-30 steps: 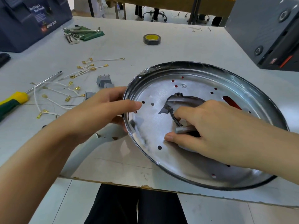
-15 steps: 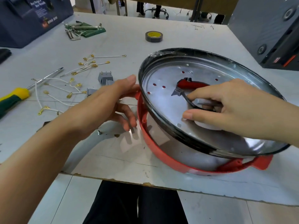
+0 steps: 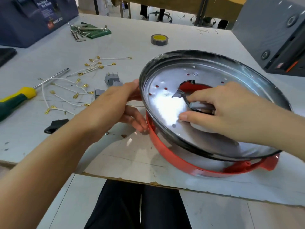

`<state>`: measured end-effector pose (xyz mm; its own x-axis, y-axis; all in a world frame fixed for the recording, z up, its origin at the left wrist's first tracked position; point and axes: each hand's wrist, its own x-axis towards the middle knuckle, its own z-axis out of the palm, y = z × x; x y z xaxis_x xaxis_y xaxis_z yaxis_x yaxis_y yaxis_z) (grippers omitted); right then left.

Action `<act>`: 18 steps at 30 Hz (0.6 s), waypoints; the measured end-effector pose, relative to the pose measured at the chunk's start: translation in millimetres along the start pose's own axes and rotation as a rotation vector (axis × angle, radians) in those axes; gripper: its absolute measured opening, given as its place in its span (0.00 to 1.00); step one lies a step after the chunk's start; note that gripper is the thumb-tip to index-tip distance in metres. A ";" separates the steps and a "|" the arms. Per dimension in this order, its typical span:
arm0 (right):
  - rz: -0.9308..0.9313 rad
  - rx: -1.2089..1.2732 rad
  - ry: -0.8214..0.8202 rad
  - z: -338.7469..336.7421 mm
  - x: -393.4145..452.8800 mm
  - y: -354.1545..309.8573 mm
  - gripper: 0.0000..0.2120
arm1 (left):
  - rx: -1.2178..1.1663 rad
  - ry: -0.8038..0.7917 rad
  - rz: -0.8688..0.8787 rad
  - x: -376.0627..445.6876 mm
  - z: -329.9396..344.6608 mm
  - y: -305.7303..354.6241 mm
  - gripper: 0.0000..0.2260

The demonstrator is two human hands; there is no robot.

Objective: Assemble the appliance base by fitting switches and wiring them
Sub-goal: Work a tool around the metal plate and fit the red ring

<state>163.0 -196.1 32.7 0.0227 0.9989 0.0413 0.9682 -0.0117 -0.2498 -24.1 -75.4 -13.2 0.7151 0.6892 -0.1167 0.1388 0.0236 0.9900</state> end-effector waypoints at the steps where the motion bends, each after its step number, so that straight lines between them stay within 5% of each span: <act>1: 0.011 -0.003 0.001 1.5 -0.3 -2.4 0.29 | -0.019 0.002 -0.002 -0.8 0.6 0.5 0.20; 8: 0.062 -0.084 0.053 8.9 -5.0 -13.2 0.30 | -0.100 0.022 -0.005 -4.7 4.4 1.0 0.28; 18: 0.095 -0.149 0.023 17.0 -5.9 -18.7 0.22 | -0.067 0.090 0.004 -0.2 0.3 1.3 0.22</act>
<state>140.6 -201.0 20.7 0.1203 0.9916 0.0467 0.9875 -0.1147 -0.1078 -23.9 -75.6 -11.9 0.6504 0.7518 -0.1086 0.0882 0.0672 0.9938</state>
